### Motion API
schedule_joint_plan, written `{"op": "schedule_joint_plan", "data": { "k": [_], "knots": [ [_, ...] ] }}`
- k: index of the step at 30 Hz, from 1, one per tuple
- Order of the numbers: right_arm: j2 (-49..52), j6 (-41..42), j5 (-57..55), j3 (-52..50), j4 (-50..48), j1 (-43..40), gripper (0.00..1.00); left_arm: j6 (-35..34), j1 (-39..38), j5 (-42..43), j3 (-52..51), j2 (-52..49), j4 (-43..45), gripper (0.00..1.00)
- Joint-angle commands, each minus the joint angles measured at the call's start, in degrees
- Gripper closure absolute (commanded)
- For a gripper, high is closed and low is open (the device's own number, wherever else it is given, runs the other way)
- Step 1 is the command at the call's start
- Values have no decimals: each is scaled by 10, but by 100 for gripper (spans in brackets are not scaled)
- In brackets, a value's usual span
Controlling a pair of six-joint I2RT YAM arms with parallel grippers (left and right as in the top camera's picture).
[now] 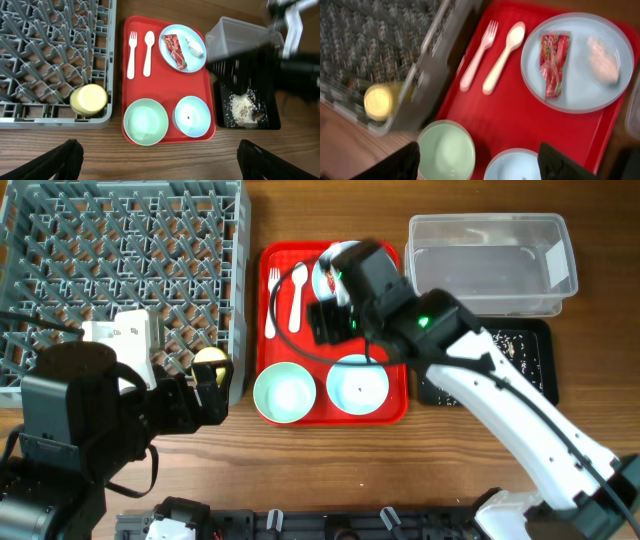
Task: Sort waste into correct bins and load items into the dishwasher rack
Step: 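Return the empty light-blue bowl to the red tray with the right gripper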
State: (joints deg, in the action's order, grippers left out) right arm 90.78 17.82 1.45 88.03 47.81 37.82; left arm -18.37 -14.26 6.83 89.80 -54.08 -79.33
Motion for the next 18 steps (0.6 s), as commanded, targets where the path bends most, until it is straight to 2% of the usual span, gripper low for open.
{"op": "schedule_joint_plan", "data": {
  "k": [1, 10, 18],
  "knots": [
    [80, -35, 0, 2, -66, -11, 25, -5, -2, 6, 3, 0, 2, 0],
    [246, -60, -19, 2, -209, -22, 37, -5, -2, 6, 3, 0, 2, 0],
    [337, -88, -50, 2, -269, -31, 37, -5, -2, 6, 3, 0, 2, 0]
  ]
}}
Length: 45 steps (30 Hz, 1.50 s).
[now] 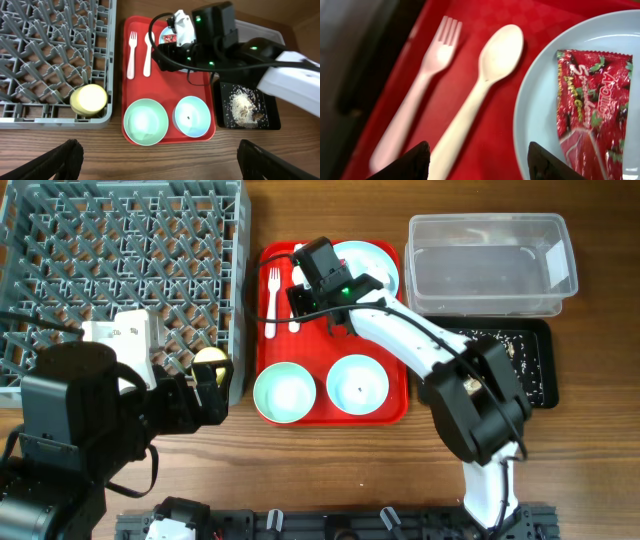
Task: Sort waste into correct bins and load items into the dishwasher rack
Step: 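Return the empty light-blue bowl to the red tray with the right gripper, then grasp the red snack wrapper from the plate and drop it in the clear bin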
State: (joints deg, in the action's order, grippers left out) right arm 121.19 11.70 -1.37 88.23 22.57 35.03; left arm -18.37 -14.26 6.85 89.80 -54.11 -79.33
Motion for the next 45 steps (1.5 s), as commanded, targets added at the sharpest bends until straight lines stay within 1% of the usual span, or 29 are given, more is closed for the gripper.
{"op": "schedule_joint_plan", "data": {
  "k": [1, 4, 6, 12, 14, 17, 19, 20, 24, 25, 26, 28, 29, 32, 35, 40, 42, 44, 45],
  "knots": [
    [41, -29, -23, 0, -21, -3, 37, -5, -2, 6, 3, 1, 2, 0],
    [61, -44, -26, 0, -31, -3, 43, -5, -2, 6, 3, 1, 2, 0],
    [65, -42, -27, 0, -31, -4, 53, -5, -2, 6, 3, 1, 2, 0],
    [65, -36, -23, 0, 1, -4, 58, -5, -2, 6, 3, 1, 2, 0],
    [65, -38, 6, 0, 17, -3, 57, -5, -2, 6, 3, 1, 2, 0],
    [59, -57, 78, 0, 46, -1, 57, -5, -2, 6, 3, 1, 2, 0],
    [47, -55, 97, 0, 59, -1, 57, -5, -2, 6, 3, 1, 2, 0],
    [34, -53, 106, 0, 62, -1, 55, -5, -2, 6, 3, 1, 2, 0],
    [-13, -38, 83, 0, 51, -9, 38, -5, -2, 6, 3, 1, 2, 0],
    [-21, -39, 72, 0, 46, -12, 38, -5, -2, 6, 3, 1, 2, 0],
    [-26, -43, 61, 0, 41, -15, 39, -5, -2, 6, 3, 1, 2, 0],
    [-26, -43, 35, 0, 35, -22, 48, -5, -2, 6, 3, 1, 2, 0],
    [-22, -52, 25, -1, 35, -27, 50, -5, -2, 6, 3, 1, 2, 0],
    [-10, -88, 7, -2, 34, -35, 50, -5, -2, 6, 3, 1, 2, 0],
    [6, -89, -40, -2, 23, -46, 49, -5, -2, 6, 3, 1, 2, 0],
    [42, -86, -42, -2, 6, -59, 49, -5, -2, 6, 3, 1, 2, 0],
    [54, -85, -26, -2, 11, -59, 50, -5, -2, 6, 3, 1, 2, 0],
    [63, -85, -8, -3, 17, -59, 59, -5, -2, 6, 3, 1, 2, 0],
    [64, -85, -4, -6, 17, -59, 69, -5, -2, 6, 3, 1, 2, 0]
  ]
}}
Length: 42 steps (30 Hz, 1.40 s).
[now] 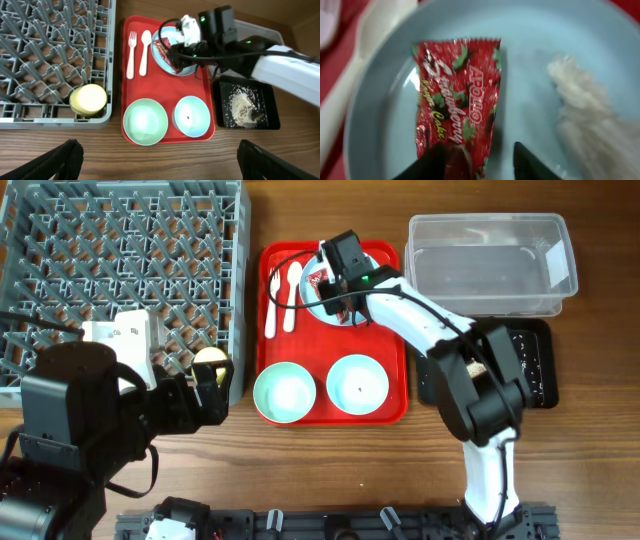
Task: Sort waste into correct bins and load items into the dishwasher rack
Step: 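Grasp the red snack wrapper from the plate and drop it in the clear bin, then pick the white tissue from the plate and move it to the clear bin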
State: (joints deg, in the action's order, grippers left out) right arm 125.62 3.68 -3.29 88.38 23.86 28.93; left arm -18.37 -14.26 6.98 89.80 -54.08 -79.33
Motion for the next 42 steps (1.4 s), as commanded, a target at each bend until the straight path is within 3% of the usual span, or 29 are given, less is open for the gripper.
{"op": "schedule_joint_plan", "data": {
  "k": [1, 3, 13, 19, 28, 31, 32, 34, 36, 42],
  "knots": [
    [20, -5, 14, -7, 7, 2, 80, -5, -2, 5, 3, 0, 2, 0],
    [15, -6, 14, -5, 12, 2, 96, -5, -2, 5, 3, 0, 2, 0],
    [-145, 35, 7, -2, 38, -14, 95, -5, -2, 5, 3, 0, 2, 0],
    [-252, 55, -58, -2, 85, -87, 96, -5, -2, 5, 3, 0, 2, 0],
    [-224, 53, -108, -20, 127, -214, 96, -5, -2, 5, 3, 0, 2, 0],
    [-192, 50, -47, -23, 133, -233, 96, -5, -2, 5, 3, 0, 2, 0],
    [-187, 30, -7, -23, 132, -234, 91, -5, -2, 5, 3, 0, 2, 0],
    [-187, 4, 3, -22, 127, -228, 67, -5, -2, 5, 3, 0, 2, 0],
    [-193, -2, -39, -19, 127, -217, 58, -5, -2, 5, 3, 0, 2, 0],
    [-205, -74, 21, -18, 127, -155, 49, -5, -2, 5, 3, 0, 2, 0]
  ]
}}
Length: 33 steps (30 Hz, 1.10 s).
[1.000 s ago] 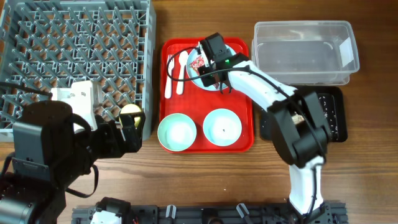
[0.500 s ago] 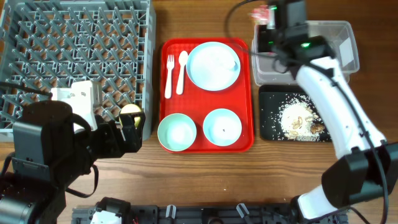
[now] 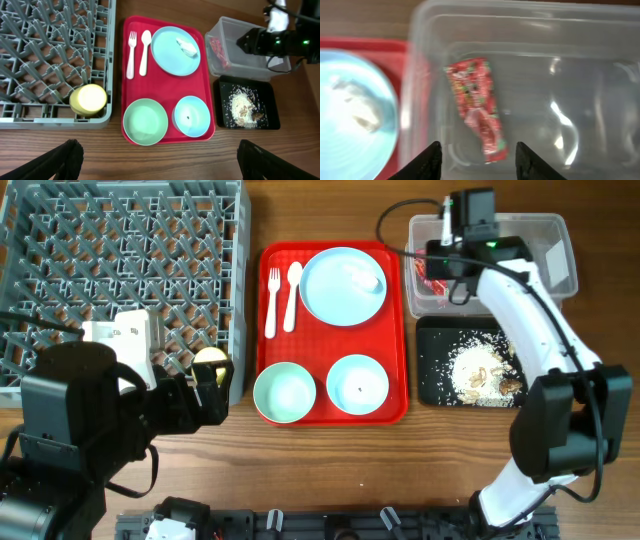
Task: Sort waste into correct bins and load items into the dishwasher rack
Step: 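Pick the white tissue from the plate and move it to the clear bin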
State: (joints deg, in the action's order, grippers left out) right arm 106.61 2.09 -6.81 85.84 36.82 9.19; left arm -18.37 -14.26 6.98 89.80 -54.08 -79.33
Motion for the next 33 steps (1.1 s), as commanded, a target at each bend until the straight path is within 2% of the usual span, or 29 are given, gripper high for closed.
{"op": "schedule_joint_plan", "data": {
  "k": [1, 8, 15, 17, 19, 20, 22, 24, 29, 33],
  "knots": [
    [-13, -68, 75, 7, -4, 58, 49, -5, -2, 5, 3, 0, 2, 0],
    [40, -66, 43, 7, -89, 140, 48, -5, -2, 5, 3, 0, 2, 0],
    [140, -65, 19, 7, -151, 141, 47, -5, -2, 5, 3, 0, 2, 0],
    [169, -65, -17, 7, -167, 140, 41, -5, -2, 5, 3, 0, 2, 0],
    [188, -65, -40, 7, -170, 138, 40, -5, -2, 5, 3, 0, 2, 0],
    [195, -65, -39, 7, -169, 137, 43, -5, -2, 5, 3, 0, 2, 0],
    [206, -64, -35, 7, -160, 137, 74, -5, -2, 5, 3, 0, 2, 0],
    [207, -64, -24, 7, -144, 139, 95, -5, -2, 5, 3, 0, 2, 0],
    [167, -56, 37, 7, -114, 143, 96, -5, -2, 5, 3, 0, 2, 0],
    [83, -3, 65, 7, -82, 136, 96, -5, -2, 5, 3, 0, 2, 0]
  ]
}}
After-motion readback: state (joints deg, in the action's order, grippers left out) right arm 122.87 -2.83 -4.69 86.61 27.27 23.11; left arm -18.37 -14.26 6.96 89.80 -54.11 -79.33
